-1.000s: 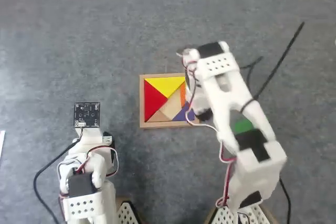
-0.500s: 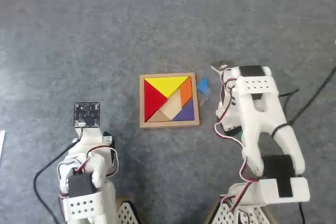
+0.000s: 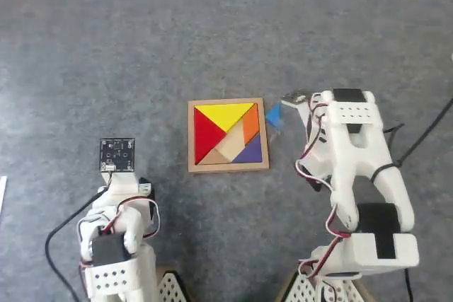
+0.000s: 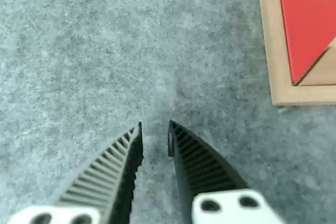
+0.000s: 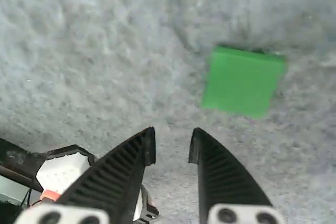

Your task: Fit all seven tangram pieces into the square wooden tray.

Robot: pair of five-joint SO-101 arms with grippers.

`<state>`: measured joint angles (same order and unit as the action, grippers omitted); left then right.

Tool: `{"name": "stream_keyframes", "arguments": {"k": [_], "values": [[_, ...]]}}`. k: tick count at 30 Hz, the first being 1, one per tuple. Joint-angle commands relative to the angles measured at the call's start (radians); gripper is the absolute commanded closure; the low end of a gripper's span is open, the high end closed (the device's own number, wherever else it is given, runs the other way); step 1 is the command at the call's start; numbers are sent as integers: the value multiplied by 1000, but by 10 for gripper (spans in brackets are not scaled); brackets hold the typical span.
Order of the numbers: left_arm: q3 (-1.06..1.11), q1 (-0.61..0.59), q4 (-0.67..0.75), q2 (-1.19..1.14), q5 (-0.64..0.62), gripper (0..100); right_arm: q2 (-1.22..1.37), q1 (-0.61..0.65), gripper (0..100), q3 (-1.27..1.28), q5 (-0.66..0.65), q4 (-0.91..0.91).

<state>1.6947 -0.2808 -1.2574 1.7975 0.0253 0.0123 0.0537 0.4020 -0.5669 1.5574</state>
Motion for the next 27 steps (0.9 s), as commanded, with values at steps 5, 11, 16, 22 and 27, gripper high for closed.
{"name": "stream_keyframes", "arguments": {"k": [5, 11, 16, 22, 27], "values": [[-12, 3, -3, 18, 0, 919, -2, -44, 748, -8, -71, -38], [-12, 3, -3, 18, 0, 919, 4, -47, 728, -6, -100, -93], [-12, 3, -3, 18, 0, 919, 7, -36, 679, -2, -94, -139], [-12, 3, -3, 18, 0, 919, 110, -33, 632, -2, -130, -176], [-12, 3, -3, 18, 0, 919, 179, -28, 677, -2, -121, -248]]}}
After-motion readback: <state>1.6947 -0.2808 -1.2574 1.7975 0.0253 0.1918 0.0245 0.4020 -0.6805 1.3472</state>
